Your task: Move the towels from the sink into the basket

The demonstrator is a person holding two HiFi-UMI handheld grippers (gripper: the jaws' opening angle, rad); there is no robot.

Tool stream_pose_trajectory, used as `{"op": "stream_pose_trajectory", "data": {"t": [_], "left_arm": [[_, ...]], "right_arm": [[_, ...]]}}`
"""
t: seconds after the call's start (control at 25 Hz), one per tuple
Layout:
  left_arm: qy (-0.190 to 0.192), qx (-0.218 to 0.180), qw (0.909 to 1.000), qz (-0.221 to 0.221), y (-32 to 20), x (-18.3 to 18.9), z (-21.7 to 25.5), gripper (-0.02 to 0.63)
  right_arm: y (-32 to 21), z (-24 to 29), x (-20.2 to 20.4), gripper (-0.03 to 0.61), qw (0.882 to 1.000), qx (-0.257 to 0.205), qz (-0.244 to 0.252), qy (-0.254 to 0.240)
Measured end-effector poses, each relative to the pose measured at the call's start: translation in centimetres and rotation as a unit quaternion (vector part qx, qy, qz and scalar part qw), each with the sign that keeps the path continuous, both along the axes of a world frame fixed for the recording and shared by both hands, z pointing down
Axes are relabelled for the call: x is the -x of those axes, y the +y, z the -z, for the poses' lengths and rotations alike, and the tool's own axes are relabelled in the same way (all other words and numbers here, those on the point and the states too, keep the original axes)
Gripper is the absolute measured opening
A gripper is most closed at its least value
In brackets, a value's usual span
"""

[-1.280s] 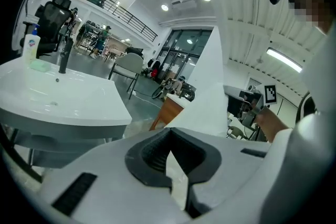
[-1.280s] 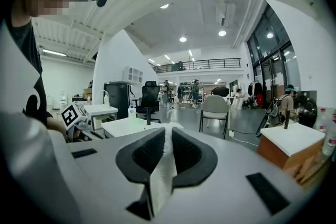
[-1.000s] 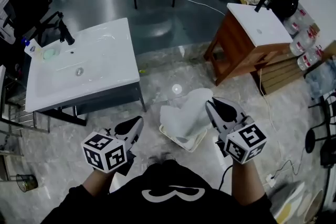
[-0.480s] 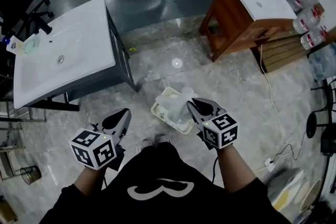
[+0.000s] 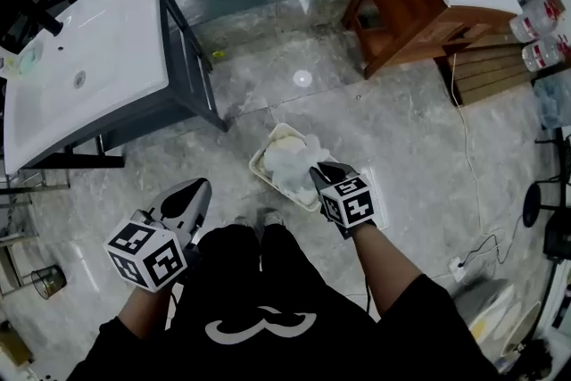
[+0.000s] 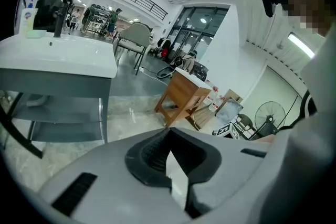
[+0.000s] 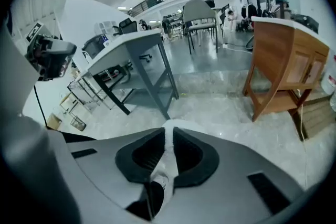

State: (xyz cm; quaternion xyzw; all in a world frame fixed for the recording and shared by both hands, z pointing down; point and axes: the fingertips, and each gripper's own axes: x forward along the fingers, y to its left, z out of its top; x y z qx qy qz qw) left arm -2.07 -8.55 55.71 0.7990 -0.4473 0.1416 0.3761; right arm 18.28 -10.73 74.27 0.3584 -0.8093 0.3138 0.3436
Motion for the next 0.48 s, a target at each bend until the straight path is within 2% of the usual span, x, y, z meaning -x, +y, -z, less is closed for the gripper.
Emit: {"op": "stream_pose_trajectory", "data": {"t": [0.2, 0.48], "left_arm": [[0.005, 0.032, 0.9995, 0.002, 0.8, 0.4, -3.5, 0.006], [0.008, 0.069, 0.9975, -0.012, 1.6, 0.1, -8.3, 0.006]], "right_arm": [[1.0, -7.7, -0.9, 0.043, 0.997, 0.068, -0.007, 0.021], [0.5, -14.9, -1.5, 0.044, 0.992, 0.115, 0.0, 0.056]]}}
